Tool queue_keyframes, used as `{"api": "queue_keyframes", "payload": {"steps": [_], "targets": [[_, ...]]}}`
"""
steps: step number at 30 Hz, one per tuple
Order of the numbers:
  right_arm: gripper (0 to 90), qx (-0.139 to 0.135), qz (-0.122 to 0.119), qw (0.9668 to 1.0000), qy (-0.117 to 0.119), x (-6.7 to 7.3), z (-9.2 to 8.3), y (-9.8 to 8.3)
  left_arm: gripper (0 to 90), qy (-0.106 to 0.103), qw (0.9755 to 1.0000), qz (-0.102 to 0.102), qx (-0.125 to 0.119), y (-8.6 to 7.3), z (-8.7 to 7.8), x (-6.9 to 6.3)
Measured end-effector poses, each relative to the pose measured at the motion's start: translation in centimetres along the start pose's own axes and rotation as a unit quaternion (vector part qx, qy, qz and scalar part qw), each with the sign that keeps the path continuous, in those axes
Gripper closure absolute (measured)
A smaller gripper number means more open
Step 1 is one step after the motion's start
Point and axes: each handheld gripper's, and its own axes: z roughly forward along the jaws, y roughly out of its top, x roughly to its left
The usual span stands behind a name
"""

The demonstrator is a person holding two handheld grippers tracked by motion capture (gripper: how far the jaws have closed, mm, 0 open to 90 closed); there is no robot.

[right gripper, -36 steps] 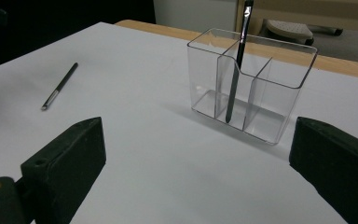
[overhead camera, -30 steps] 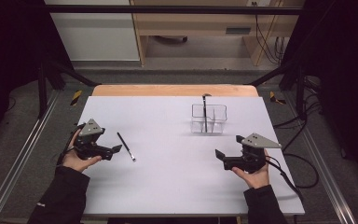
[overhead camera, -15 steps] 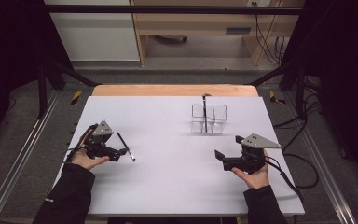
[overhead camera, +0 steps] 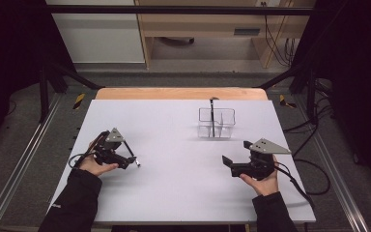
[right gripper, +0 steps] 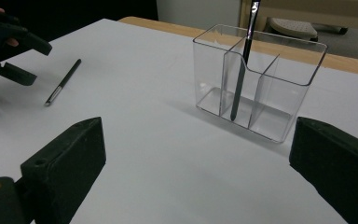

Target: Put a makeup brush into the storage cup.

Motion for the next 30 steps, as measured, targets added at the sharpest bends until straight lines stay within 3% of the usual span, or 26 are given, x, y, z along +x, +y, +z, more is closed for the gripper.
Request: {"api": "queue_keyframes", "payload": {"steps": [7,8,10,16,22,27,30], "targets": [[4.1,0.000,0.000,1.0000,0.000,0.0,0.0,0.0,10.6,0.018,0.9986,-0.050,0.003,0.1,0.6,-0.2],[4.1,0.000,0.001,1.0000,-0.001,0.0,0.0,0.0,10.9,0.026,0.9974,-0.066,0.006,0.3,0.9,-0.4],[4.1,0.000,0.001,1.0000,-0.001,0.0,0.0,0.0,10.8,0.028,0.9970,-0.071,0.008,0.3,1.0,-0.4],[4.1,-0.002,0.001,1.0000,-0.001,0.0,-0.2,0.1,12.6,0.046,0.9907,-0.128,0.008,-0.3,1.9,-0.8],[4.1,-0.003,0.001,1.0000,-0.002,0.0,-0.2,0.1,16.7,0.079,0.9863,-0.145,0.005,-0.4,2.2,-1.4],[4.1,-0.001,0.001,1.0000,-0.001,0.0,-0.2,0.0,22.6,0.085,0.9833,-0.161,0.005,-0.4,2.6,-1.6],[4.1,-0.002,0.000,1.0000,-0.001,0.0,-0.2,0.0,24.1,0.081,0.9827,-0.166,0.008,-0.5,2.9,-1.7]]}}
